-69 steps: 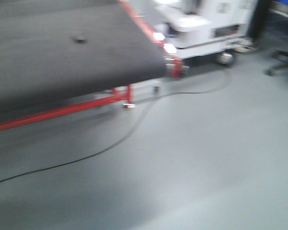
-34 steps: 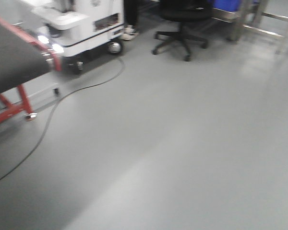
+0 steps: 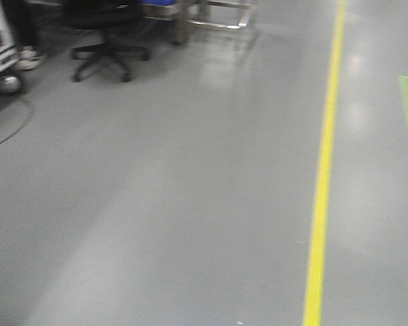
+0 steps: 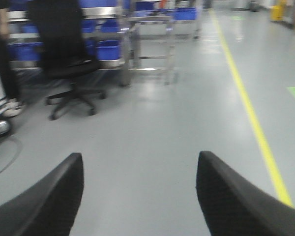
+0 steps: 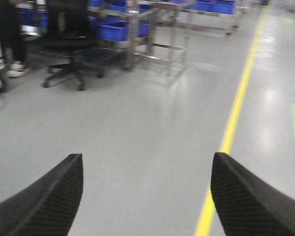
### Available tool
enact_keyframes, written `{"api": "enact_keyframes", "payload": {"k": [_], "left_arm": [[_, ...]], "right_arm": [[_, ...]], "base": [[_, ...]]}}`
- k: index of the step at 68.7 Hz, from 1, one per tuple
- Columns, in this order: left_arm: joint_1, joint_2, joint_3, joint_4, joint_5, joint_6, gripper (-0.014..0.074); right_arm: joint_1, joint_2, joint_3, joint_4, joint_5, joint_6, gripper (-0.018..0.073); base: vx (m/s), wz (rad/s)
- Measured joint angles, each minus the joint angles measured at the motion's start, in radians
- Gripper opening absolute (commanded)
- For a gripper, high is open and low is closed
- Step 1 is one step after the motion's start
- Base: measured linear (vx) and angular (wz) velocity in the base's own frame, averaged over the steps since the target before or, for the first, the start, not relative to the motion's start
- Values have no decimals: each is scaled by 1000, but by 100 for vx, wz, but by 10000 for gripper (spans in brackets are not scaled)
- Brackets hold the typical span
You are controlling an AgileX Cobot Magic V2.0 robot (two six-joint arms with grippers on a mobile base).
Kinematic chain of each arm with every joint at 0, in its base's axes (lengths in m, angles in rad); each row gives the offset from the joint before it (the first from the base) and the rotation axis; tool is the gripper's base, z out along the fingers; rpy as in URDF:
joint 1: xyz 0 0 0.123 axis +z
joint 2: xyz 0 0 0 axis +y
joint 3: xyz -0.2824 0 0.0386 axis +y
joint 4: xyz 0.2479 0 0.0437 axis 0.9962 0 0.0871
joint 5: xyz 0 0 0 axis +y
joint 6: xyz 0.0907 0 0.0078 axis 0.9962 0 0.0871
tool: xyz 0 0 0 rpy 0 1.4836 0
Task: Move and align brake pads A on conveyor
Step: 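Back the base away from the conveyor and turn toward the aisle, then drive the base along the yellow floor line down the aisle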
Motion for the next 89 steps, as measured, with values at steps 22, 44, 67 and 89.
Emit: {"api": "enact_keyframes", "payload": {"k": [22,44,67,89], "left_arm": [[0,0,0,0,0,0,460],[0,0,0,0,1,0,460],[0,0,0,0,1,0,460],[0,0,0,0,1,0,460]], "right_arm": [[0,0,0,0,0,0,525],[0,0,0,0,0,0,525],[0,0,0,0,0,0,525],[0,-6,0,0,1,0,525]], "base": [[0,-89],[8,-43],[17,-25],[35,0]]}}
